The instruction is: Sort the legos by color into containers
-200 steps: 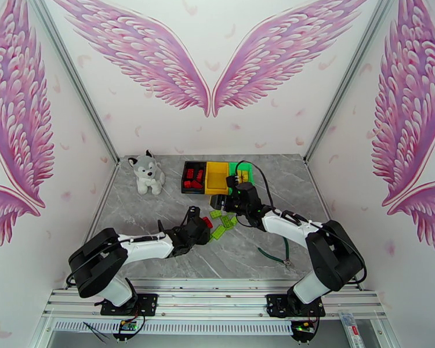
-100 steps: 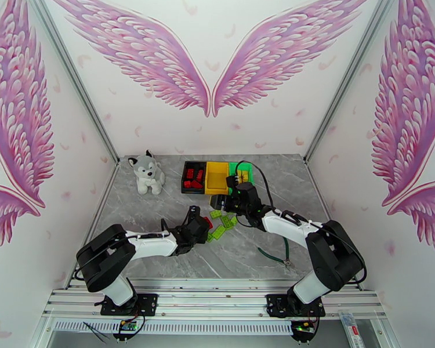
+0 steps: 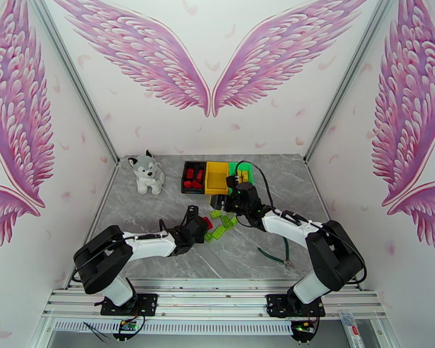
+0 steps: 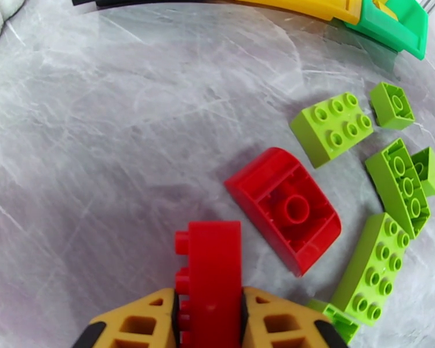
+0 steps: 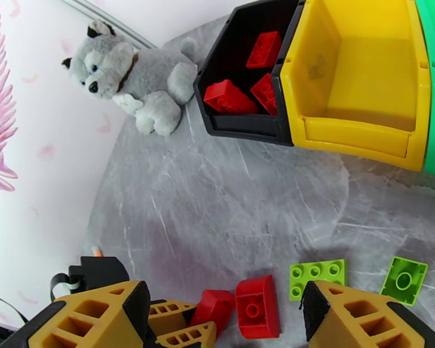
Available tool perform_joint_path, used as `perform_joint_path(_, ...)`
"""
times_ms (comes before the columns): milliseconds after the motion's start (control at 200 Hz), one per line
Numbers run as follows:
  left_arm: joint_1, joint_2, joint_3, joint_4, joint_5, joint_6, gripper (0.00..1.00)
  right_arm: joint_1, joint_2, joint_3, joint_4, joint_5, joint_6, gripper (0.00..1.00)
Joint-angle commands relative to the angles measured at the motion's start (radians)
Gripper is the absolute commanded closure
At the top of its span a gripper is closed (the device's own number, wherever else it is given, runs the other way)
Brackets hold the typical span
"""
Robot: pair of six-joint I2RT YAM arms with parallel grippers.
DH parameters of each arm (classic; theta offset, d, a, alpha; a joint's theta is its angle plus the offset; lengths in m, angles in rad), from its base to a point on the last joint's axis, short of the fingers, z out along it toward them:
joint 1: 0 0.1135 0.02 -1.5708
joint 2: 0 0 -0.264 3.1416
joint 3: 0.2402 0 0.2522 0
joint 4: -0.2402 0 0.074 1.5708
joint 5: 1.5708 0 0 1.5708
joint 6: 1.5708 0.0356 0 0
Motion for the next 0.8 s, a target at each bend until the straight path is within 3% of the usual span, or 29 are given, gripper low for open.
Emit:
perform_joint_path(0, 0.013, -0.079, -0.033, -0.03, -0.039, 0.009, 0.73, 0.006, -0.004, 0.003, 0.002, -0.002, -0.003, 0.25)
perform_joint_path(200, 0.079, -0.228, -0.091, -0.05, -0.027, 0.03, 0.73, 0.006, 0.001, 0.001, 0.019, -0.022, 0.006, 0.25)
perform_joint_path(420, 0.212, -0.317, -0.049, -0.07, 0.073, 0.098, 0.73, 0.027, 0.039, 0.024, 0.031, -0.056, 0.013, 0.27)
perform_joint_path(580, 0.298, -0.267, 0.079, -0.091, 0.153, 0.156, 0.73, 0.03, 0.052, 0.035, 0.029, -0.054, 0.013, 0.27)
perform_joint_path(795, 0.378, -0.072, 0.349, -0.133, 0.251, 0.215, 0.73, 0.029, 0.027, 0.029, 0.007, -0.021, -0.005, 0.27)
